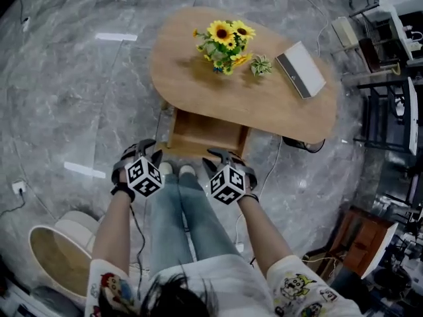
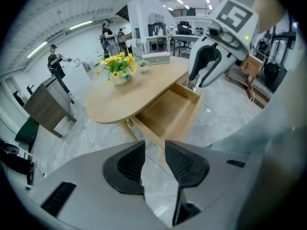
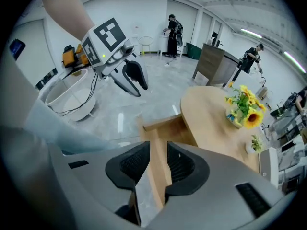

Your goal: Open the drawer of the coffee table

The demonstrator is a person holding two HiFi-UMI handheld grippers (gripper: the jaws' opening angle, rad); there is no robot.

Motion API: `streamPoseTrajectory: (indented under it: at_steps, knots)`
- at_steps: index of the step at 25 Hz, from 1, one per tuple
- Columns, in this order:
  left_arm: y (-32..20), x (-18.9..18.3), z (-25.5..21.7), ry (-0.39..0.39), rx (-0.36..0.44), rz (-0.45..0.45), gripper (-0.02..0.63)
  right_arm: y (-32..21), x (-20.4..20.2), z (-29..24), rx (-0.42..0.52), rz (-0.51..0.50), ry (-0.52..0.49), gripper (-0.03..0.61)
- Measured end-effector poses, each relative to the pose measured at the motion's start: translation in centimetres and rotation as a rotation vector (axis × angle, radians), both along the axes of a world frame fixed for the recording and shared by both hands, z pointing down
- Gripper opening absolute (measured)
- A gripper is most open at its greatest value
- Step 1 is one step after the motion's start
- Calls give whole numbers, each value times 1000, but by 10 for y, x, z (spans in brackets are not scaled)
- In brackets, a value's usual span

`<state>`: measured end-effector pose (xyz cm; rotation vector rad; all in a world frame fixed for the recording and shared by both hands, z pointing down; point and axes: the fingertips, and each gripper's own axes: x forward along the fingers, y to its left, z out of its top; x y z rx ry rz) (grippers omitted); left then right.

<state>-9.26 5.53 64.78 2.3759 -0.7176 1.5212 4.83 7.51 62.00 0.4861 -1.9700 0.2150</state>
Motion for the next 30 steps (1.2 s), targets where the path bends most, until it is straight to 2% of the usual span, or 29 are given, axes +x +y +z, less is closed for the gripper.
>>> streamPoseTrajectory:
  at_steps: [5,9,15,19,23,30]
  knots:
    - [-39,14,-57,71,94,-25,106,-36,2,-58,98,99,-53,81]
    - [-58,25,-118,146,155,-84,106,-50,5,-119,157,184,-124,81]
    - [-63,35,-212,204,261,-100,106,-68,10,-214,236,334,-280,81]
    - [-57,38,-266,235,313,-107,106,-74,13,-281,301,410,-437,81]
    - [-50,40,-317,284,382,-136,106,-67,27,-332,374,439,-532,81]
    - [-36,43,-386,377,474,-161,106,-46,39,-390,414,449,-654,80]
